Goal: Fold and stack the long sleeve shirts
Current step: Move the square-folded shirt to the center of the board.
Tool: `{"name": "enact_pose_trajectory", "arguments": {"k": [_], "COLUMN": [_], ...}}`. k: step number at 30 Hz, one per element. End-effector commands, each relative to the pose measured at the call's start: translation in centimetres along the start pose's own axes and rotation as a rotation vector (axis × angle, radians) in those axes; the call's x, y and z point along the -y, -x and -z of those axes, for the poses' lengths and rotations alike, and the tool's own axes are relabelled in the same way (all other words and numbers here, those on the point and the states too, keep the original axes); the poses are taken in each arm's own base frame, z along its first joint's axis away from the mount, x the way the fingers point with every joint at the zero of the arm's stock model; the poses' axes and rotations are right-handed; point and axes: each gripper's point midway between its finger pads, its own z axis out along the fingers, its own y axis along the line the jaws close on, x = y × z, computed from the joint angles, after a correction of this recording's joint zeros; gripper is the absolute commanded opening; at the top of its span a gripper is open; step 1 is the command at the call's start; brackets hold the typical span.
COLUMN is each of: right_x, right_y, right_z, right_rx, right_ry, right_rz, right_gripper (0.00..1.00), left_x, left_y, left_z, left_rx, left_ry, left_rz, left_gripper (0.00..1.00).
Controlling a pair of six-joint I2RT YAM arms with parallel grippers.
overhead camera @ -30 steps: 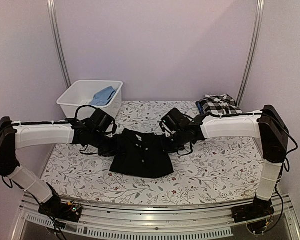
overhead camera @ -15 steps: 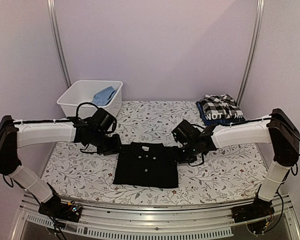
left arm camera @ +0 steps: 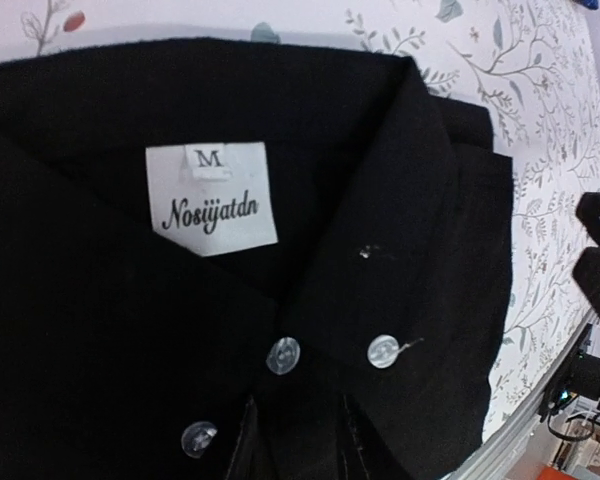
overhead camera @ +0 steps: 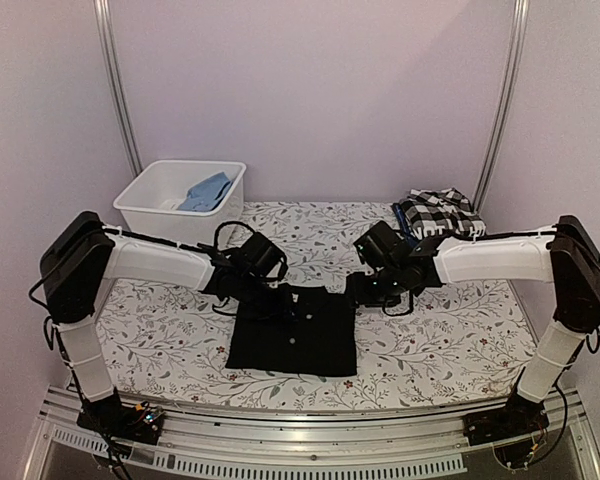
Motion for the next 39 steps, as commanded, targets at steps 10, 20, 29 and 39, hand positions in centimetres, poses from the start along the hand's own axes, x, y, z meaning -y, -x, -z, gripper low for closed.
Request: {"name": "enact_pose_trajectory", "arguments": {"k": [10,20,29,39], "right_x": [1.8,4.5,9.5,17.8], "right_y": [2.1,3.4,5.6,11.7], "right_z": [1.7,1.5,0.8,-1.5], "right_rx": [0.069,0.085,0.110,0.170], "right_ry": [-0.014,-0.051,-0.119,-0.279], "right_rz": [-0.012,-0.039,-0.097,-0.149], "right_gripper": [0.62,0.63,0.64,0.62], "left_x": [-6.0,-12.6,-17.1,-18.8], "left_y": [-3.6,-4.8,-3.5,-2.2], "left_z": [-1.8,1.9,4.6,7.0], "left_rx": [-0.057,-0.034,-0.020,-0.039], "left_ry": [0.109,0.216,0.288,0.340], "left_rz": [0.081,0.140,0.143,0.090], "left_gripper": [0.27,0.27,0.27,0.27]}}
